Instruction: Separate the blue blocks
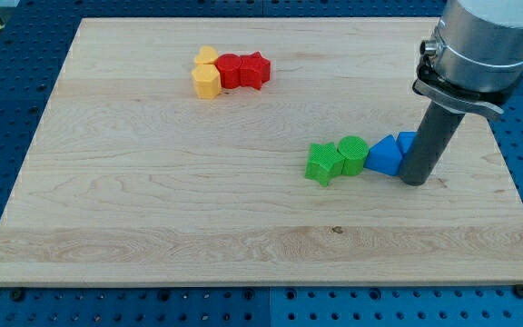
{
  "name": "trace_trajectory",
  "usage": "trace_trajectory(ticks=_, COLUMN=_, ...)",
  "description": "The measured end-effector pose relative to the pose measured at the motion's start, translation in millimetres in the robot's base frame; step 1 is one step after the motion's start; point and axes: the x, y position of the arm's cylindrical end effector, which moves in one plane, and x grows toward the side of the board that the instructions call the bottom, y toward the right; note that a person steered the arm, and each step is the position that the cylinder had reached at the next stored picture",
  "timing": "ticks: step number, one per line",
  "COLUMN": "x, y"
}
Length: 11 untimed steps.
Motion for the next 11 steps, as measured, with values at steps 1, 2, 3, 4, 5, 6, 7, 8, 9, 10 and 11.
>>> trace_trajectory(ticks=1, x=-1.4, y=-0.3)
trace_trajectory(ticks=2, x=-3.9, y=-0.9)
trace_trajectory(ticks=3, x=-6.4, y=-11.5)
trace_trajectory(ticks=4, x=-18.1, y=-28.3)
trace_trajectory(ticks=5, x=-18.7, y=-28.4)
trace_trajectory(ticks=6, x=-18.7, y=-21.8)
trace_trajectory(ticks=7, x=-18.7, y=-15.3)
trace_trajectory(ticks=8, x=-25.0, y=-17.7)
trace_trajectory(ticks=9, x=-33.7, y=-19.4)
trace_trajectory(ticks=10, x=-35.5, y=-19.4)
trace_trajectory(ticks=11, x=-37.7, y=-15.6)
